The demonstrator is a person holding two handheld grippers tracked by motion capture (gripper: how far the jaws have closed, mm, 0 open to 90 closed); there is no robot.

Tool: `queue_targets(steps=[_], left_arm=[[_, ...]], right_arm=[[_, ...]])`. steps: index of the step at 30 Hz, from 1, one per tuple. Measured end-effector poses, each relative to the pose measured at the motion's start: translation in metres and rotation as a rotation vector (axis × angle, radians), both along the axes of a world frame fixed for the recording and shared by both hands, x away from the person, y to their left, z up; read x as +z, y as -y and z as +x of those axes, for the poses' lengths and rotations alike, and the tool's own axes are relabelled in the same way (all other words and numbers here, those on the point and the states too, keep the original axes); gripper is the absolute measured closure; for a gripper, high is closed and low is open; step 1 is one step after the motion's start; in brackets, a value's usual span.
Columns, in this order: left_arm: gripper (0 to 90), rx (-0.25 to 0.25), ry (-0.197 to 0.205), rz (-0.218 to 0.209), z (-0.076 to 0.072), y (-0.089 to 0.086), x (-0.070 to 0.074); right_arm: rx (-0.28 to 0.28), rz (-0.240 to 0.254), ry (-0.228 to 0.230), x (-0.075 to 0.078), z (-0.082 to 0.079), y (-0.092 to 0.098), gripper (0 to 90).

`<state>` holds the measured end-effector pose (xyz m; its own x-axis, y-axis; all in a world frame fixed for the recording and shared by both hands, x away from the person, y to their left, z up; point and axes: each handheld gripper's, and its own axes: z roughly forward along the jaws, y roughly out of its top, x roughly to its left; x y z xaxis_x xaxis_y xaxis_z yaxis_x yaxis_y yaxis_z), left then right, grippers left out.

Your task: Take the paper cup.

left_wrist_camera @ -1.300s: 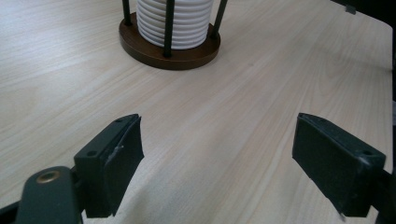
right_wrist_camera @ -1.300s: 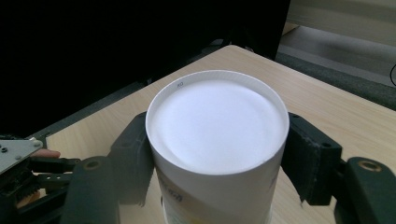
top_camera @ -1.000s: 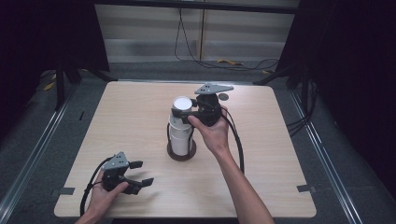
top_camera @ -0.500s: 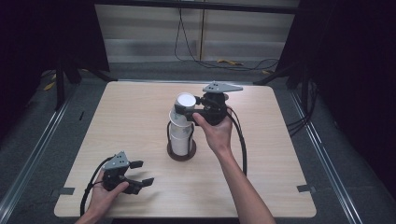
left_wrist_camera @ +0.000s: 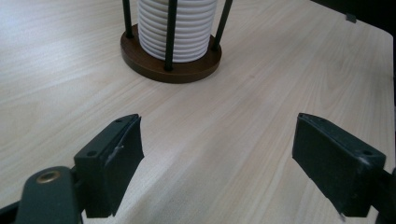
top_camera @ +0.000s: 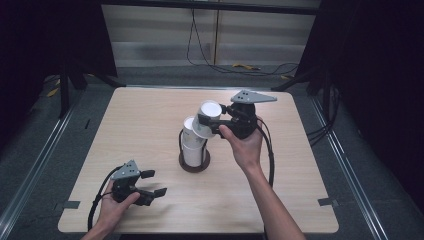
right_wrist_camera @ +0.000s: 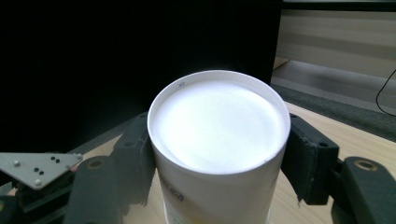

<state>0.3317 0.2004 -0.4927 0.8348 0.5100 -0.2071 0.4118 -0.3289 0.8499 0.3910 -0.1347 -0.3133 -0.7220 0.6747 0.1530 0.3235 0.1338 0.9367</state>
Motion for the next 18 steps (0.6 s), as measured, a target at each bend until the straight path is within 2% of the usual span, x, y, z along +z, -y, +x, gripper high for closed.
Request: queue_targets(steps=[5, 9, 15, 18], left_arm=[[15.9, -0.009, 0.023, -0.004, 0.003, 0.003, 0.008], [15.9, -0.034, 0.019, -0.006, 0.002, 0.006, 0.010], [15.8, -0.076, 0.017, -0.007, -0.003, 0.009, 0.011], [15.8, -0.070, 0.015, -0.017, -0.003, 0.012, 0.013]], right_arm=[[-0.002, -0.006, -0.006, -0.002, -0.012, 0.016, 34.8], [0.005, -0.017, -0.017, -0.009, -0.018, 0.021, 34.9], [0.030, -0.022, -0.034, -0.018, -0.026, 0.023, 35.0], [0.050, -0.029, -0.038, -0.023, -0.033, 0.020, 35.0]])
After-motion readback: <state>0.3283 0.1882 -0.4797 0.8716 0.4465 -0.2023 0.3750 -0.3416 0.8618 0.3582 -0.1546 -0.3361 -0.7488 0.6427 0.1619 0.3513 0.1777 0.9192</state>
